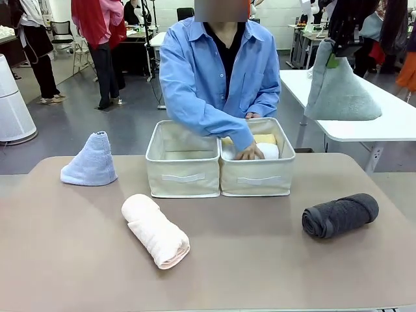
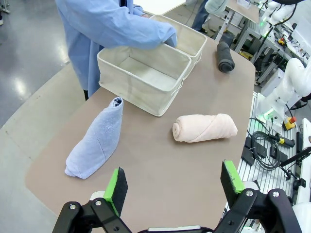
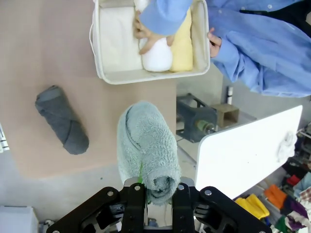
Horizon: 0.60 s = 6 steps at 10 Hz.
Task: Sort the towels based on their folding style.
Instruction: Pick up one triangle-folded towel and place it in the left Fabric basket.
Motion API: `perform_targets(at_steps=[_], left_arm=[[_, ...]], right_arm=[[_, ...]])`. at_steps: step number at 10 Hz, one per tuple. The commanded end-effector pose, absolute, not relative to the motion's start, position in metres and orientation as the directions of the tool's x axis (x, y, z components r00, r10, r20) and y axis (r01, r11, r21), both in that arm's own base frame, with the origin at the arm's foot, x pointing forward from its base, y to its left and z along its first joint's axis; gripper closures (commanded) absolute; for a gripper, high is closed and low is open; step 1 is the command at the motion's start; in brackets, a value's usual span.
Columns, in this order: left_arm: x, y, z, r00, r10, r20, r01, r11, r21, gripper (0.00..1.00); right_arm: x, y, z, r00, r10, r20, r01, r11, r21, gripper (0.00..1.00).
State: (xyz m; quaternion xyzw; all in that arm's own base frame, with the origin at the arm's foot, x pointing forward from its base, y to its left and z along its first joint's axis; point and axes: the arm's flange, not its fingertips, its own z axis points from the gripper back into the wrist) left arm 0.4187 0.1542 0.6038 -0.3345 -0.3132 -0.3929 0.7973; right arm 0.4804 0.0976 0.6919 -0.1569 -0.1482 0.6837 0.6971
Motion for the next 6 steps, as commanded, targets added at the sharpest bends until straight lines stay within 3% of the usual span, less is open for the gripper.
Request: perform_targets(at_steps=[1,6], left_arm=[[0.4186,0.1520,0.6043,0.490,-0.409,0.770,0.837,0.469,-0.284,0.00],[0.4186,0.1520,0.6043,0.490,-0.409,0.770,0.837,0.469,-0.284,0.00]], right_arm=[[0.4748,0.0956,0.6896,0.020,1.000,-0.002,-0.905,0.018,-0.425,0.82],[0.4748,0.0956,0.6896,0.020,1.000,-0.002,-0.905,0.018,-0.425,0.82]])
